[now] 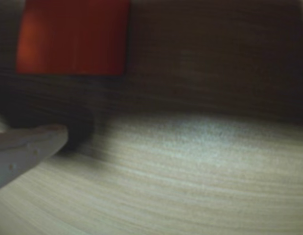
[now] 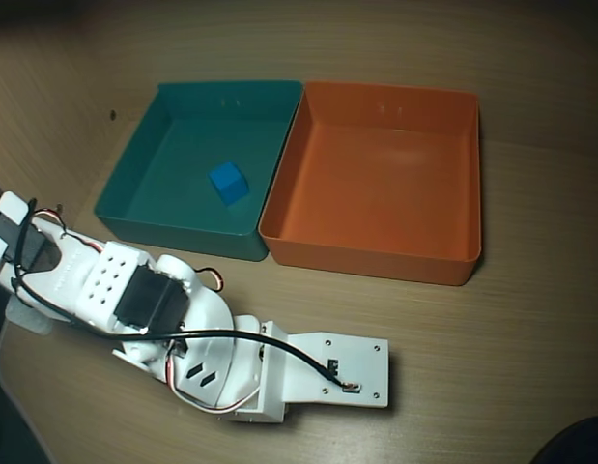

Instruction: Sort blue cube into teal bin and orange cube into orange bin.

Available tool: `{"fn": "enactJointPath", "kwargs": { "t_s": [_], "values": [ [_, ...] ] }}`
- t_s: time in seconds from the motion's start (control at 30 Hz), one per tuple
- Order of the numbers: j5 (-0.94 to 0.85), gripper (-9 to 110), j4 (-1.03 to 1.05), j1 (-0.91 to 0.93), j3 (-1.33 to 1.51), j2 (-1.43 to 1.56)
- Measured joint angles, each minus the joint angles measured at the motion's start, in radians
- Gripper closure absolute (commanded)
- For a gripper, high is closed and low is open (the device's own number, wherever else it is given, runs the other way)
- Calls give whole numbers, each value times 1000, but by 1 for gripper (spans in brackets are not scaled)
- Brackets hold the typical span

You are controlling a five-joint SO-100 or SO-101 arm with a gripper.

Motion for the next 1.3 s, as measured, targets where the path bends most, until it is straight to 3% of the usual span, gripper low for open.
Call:
{"fn": "enactJointPath", "kwargs": {
  "t_s": [0.13,0.4,0.67,1.1,1.3],
  "values": [
    [0,109,0,0,0,0],
    [0,107,3,0,0,28],
    [6,107,3,0,0,291],
    [445,107,3,-249,-11,469],
    [523,107,3,-387,-15,468]
  ]
}}
